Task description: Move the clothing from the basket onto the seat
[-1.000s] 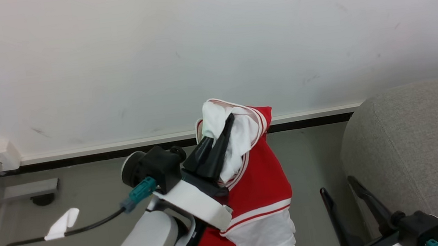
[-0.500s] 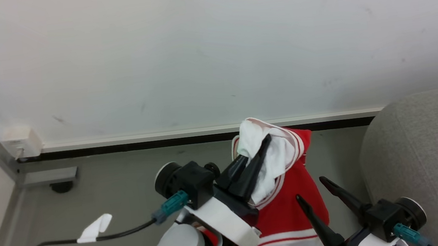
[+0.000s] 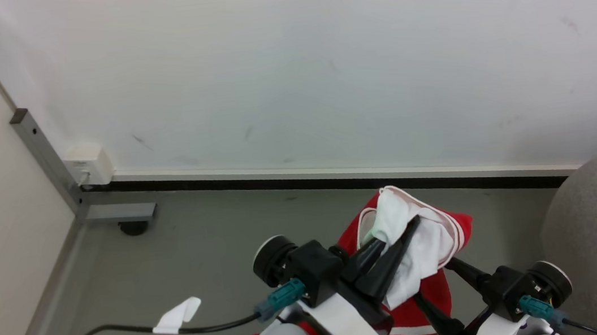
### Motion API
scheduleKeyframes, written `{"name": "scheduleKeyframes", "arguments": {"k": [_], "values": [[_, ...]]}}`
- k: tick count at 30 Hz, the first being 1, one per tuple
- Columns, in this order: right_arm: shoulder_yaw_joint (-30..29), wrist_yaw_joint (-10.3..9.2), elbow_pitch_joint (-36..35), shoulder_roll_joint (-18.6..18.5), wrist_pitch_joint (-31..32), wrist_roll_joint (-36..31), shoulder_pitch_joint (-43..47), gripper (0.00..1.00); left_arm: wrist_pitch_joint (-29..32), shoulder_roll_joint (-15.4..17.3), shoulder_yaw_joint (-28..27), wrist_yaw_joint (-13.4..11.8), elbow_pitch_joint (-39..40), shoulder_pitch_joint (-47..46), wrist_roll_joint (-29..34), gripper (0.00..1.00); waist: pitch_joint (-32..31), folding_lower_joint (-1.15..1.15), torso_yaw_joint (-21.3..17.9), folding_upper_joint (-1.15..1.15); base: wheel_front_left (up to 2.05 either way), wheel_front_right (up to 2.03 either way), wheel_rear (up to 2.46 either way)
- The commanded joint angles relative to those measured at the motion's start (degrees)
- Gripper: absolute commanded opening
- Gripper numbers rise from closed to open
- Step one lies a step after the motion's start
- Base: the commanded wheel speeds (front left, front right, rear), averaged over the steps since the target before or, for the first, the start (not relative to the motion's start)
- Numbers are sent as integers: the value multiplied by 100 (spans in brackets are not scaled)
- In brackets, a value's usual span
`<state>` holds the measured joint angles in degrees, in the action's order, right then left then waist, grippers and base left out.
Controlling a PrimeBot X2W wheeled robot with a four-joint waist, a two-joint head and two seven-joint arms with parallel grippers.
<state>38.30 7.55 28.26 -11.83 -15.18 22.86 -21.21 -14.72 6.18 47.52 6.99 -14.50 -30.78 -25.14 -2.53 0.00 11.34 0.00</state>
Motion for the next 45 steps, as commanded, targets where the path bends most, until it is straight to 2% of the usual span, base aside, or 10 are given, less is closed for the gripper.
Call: {"name": "scheduleKeyframes", "arguments": {"k": [1,11,12,13,35,36,37,38,39,45], "values": [[102,-12,94,-52,4,77,-111,100,-10,-15,53,6,20,-55,-27,0,-23,0,106,0,0,0,0],[778,-12,705,9,5,521,-448,98,-5,10,283,32,-16,-148,-137,0,-45,0,309,0,0,0,0],[807,-12,746,17,5,568,-470,25,-8,17,274,32,-20,-155,-148,0,-44,0,315,0,0,0,0],[845,-12,768,28,5,628,-489,0,-11,22,265,32,-20,-161,-162,0,-41,0,319,0,0,0,0],[741,-12,385,9,4,652,-328,0,-40,126,54,-107,-65,-89,-229,0,12,0,76,0,0,0,0],[700,-12,330,14,4,644,-315,0,-41,126,43,-132,-73,-81,-234,13,17,0,44,0,0,0,0],[652,-12,279,15,4,624,-301,0,-42,127,34,-139,-82,-70,-238,36,24,0,8,0,0,0,0],[593,-12,220,13,4,615,-281,0,-42,125,33,-146,-98,-58,-247,65,31,0,-28,0,0,0,0],[530,-13,162,16,4,609,-251,0,-32,126,40,-147,-120,-46,-265,100,38,0,-69,0,0,0,0],[-123,-13,-213,-57,3,420,-52,0,18,172,71,-185,-226,13,-307,100,104,0,-414,0,0,0,0]]}}
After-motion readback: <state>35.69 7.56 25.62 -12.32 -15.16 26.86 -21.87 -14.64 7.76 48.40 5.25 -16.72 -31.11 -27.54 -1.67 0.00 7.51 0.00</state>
